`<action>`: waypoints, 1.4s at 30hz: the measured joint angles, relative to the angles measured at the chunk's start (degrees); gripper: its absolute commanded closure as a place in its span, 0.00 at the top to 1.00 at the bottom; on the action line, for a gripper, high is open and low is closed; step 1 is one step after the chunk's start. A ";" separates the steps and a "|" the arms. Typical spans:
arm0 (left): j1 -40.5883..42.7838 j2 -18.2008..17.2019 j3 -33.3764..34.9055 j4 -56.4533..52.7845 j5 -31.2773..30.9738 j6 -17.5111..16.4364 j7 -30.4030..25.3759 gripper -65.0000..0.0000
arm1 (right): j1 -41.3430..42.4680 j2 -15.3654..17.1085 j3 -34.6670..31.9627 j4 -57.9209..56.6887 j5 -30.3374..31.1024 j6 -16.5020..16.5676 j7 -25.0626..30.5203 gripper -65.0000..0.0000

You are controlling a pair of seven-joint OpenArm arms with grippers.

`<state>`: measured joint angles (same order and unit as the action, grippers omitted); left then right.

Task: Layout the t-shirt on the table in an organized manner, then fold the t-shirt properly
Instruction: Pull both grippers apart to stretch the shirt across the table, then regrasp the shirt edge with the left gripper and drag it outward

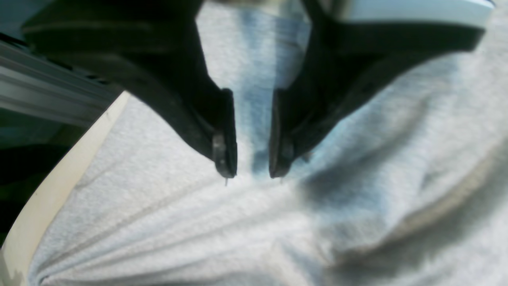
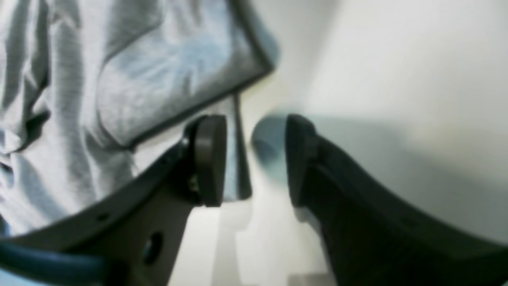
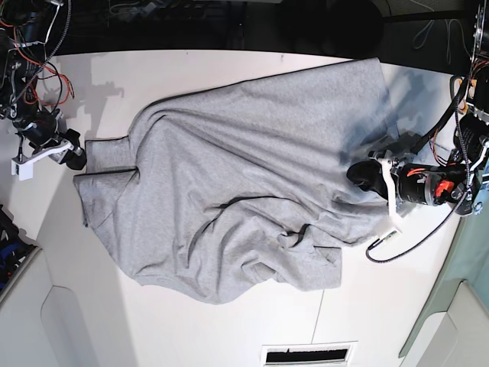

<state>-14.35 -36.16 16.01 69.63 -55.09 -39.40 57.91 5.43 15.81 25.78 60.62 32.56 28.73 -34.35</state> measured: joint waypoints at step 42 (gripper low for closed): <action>10.03 -3.04 -11.21 2.01 8.81 3.85 -7.72 0.27 | -25.66 2.10 13.64 33.18 12.02 1.92 -13.31 0.36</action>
<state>-4.32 -39.20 4.80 71.64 -46.28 -35.55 50.19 -20.23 17.91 39.42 93.80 44.58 30.65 -47.66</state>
